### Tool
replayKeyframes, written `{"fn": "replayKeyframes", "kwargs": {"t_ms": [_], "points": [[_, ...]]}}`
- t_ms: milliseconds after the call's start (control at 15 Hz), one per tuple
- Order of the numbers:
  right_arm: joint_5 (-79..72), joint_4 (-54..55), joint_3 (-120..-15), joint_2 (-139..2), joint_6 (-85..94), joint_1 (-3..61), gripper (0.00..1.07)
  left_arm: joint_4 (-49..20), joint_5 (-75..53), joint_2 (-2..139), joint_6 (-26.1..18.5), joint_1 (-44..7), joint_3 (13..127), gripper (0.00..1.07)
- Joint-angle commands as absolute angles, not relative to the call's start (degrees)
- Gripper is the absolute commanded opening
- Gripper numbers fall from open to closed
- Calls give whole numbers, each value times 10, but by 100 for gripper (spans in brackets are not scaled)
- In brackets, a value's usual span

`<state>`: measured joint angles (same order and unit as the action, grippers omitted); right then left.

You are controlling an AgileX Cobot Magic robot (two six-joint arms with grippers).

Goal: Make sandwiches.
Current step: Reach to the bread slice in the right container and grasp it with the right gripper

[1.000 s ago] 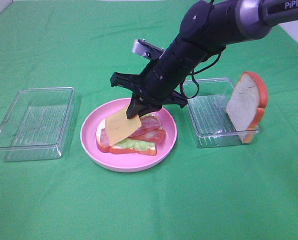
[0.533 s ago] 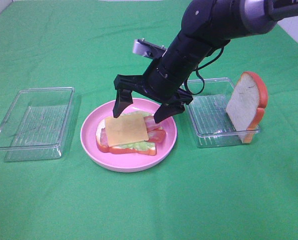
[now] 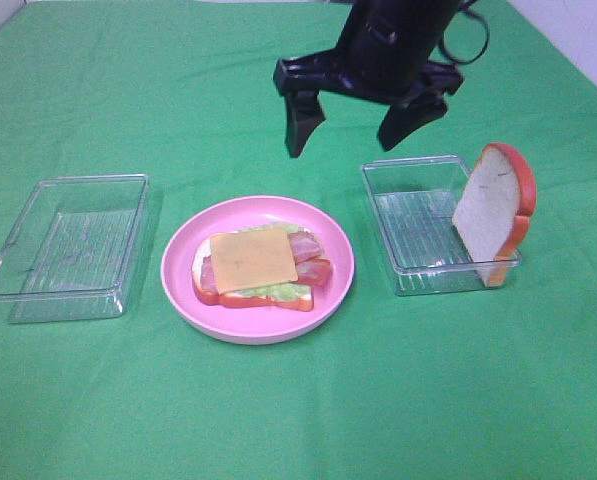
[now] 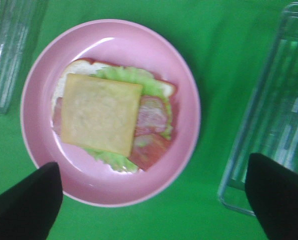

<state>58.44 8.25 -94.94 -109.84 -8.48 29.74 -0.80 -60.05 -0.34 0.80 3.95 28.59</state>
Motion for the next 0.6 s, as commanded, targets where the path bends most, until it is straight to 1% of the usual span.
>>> {"fn": "replayKeyframes", "kwargs": {"t_ms": [67,200,333,467,600], "points": [[681,26,-1007,-1090,-112,274,95,-10,-598,-15,10,38,285,88],[728,27,-1039,-1090,-104,232,94,-10,-598,-15,10,38,285,88],[738,29,-1036,-1090,-105,170,94,-10,-598,-15,10,38,285,88],[738,26,-1036,-1090,-101,152,94,-10,-598,-15,10,38,285,88],[738,18,-1007,-1088,-99,129,94,-10,-598,-15,10,38,285,88]]}}
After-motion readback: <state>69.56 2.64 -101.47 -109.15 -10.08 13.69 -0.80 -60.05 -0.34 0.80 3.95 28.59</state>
